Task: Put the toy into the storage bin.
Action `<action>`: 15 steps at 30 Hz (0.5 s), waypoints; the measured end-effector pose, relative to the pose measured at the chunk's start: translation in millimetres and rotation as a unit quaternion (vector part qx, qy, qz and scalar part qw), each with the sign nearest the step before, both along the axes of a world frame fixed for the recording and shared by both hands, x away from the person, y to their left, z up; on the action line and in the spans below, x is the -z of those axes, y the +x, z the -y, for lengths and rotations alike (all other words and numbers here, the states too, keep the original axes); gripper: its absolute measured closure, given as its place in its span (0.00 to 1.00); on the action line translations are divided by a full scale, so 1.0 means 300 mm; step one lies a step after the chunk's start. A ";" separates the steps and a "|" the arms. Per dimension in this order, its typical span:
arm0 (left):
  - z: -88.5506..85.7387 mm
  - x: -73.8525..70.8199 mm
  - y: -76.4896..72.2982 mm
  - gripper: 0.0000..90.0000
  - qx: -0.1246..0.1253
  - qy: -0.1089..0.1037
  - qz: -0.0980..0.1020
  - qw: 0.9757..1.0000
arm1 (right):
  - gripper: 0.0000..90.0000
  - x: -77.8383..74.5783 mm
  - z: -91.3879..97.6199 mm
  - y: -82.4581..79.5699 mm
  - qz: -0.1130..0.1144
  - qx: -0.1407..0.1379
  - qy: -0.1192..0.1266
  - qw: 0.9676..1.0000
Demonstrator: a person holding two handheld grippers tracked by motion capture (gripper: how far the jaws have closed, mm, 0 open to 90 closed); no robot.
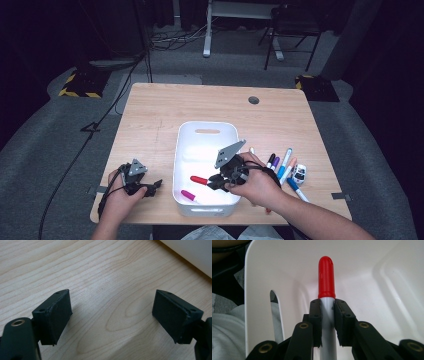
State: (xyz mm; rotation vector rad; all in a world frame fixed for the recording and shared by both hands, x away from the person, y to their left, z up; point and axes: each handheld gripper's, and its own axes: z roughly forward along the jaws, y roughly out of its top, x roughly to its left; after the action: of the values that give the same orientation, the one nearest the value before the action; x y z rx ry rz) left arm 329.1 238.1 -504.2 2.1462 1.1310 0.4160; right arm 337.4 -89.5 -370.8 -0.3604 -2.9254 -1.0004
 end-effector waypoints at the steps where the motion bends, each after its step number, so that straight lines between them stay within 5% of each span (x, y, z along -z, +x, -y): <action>1: 0.000 0.000 0.000 0.18 0.000 0.000 0.000 1.000 | 0.86 0.003 -0.002 0.000 -0.002 -0.001 -0.004 1.000; 15: 0.000 0.000 0.000 0.18 0.000 0.000 0.000 1.000 | 0.85 0.048 -0.019 0.007 -0.039 -0.016 -0.014 0.999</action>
State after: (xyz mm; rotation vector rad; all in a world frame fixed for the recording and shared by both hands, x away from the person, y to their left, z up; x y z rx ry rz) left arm 329.1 238.1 -504.2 2.1463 1.1311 0.4160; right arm 339.5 -83.9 -385.3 -0.3438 -2.8676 -0.9210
